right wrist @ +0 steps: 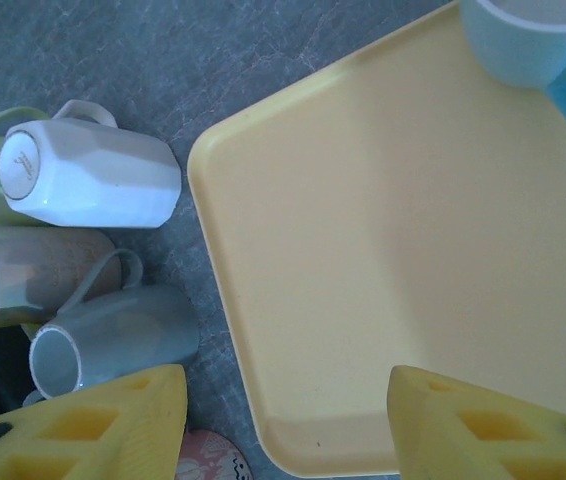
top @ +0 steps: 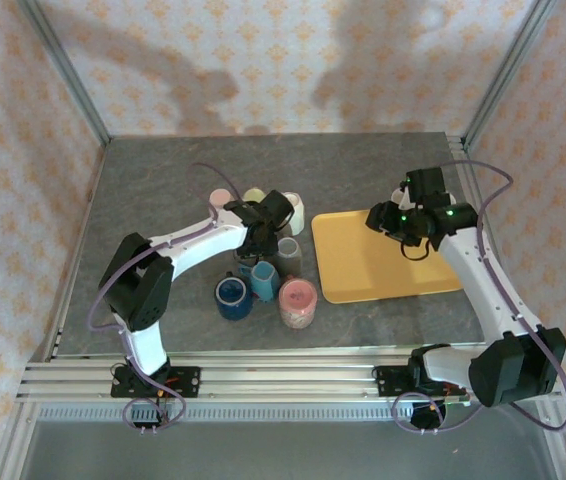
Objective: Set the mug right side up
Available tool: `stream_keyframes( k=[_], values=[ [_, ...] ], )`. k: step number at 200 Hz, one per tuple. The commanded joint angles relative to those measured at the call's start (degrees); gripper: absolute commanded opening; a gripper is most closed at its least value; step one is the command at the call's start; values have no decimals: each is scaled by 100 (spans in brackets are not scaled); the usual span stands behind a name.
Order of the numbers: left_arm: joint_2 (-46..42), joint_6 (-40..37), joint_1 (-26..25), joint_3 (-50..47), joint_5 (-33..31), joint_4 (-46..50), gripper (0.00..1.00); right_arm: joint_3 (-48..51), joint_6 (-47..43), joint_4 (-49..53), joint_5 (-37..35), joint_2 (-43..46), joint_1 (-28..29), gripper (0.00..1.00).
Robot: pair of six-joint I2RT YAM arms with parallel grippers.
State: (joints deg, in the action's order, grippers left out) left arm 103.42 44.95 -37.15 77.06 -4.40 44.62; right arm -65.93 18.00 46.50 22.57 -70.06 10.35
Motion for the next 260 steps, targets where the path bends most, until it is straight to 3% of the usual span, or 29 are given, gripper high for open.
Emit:
stream_keyframes(
  k=[1, 66, 97, 196, 260],
  values=[
    [-6, -72, -65, 104, -440, 146, 33, 38, 63, -16, 11, 190, 43, 55],
    [-170, -203, -82, 117, -552, 223, 7, 65, 141, 47, -14, 195, 43, 55],
    [-435, -378, -76, 158, -570, 345, 0, 94, 151, 61, -4, 195, 46, 55],
    [-1487, -1008, -8, 564, -391, 720, 0, 108, 272, -59, 183, 195, 46, 54],
    [-2565, -1520, 149, 497, 340, 165, 0, 149, 521, -770, 1499, 195, 46, 54]
  ],
)
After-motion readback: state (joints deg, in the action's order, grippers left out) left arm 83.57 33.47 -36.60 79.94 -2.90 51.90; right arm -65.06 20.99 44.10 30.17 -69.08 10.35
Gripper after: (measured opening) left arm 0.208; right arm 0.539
